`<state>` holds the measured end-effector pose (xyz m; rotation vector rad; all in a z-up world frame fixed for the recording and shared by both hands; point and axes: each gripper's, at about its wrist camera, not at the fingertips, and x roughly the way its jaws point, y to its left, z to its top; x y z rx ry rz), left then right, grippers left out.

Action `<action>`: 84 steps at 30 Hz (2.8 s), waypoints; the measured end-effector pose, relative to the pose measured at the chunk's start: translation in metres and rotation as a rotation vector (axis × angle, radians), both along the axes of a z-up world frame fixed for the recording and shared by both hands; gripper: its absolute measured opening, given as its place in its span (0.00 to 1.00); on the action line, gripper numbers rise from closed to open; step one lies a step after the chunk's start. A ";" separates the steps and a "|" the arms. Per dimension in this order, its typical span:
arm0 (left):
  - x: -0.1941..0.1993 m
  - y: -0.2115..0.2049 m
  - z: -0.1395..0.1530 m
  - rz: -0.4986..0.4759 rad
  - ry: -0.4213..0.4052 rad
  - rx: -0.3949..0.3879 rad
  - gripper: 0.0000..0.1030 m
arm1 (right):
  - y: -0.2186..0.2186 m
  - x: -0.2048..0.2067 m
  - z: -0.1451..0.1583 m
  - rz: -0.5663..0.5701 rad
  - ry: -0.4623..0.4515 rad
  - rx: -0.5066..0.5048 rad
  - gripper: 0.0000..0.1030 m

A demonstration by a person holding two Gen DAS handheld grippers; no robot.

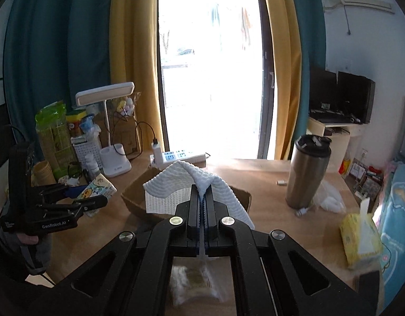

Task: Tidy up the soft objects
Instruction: 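Lower the tissue pack into the box with the left tool while the right tool drops the towel in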

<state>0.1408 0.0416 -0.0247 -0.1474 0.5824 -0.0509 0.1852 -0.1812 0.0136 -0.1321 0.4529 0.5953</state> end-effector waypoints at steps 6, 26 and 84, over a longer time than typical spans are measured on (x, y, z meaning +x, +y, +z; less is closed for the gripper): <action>0.023 0.005 -0.001 0.004 0.002 0.002 0.46 | 0.010 0.027 -0.003 0.020 0.013 0.001 0.02; 0.090 0.018 -0.028 0.017 0.069 0.000 0.46 | 0.046 0.114 -0.068 0.050 0.191 -0.033 0.02; 0.048 0.015 -0.020 0.051 0.075 0.014 0.51 | 0.024 0.071 -0.076 -0.072 0.234 -0.103 0.49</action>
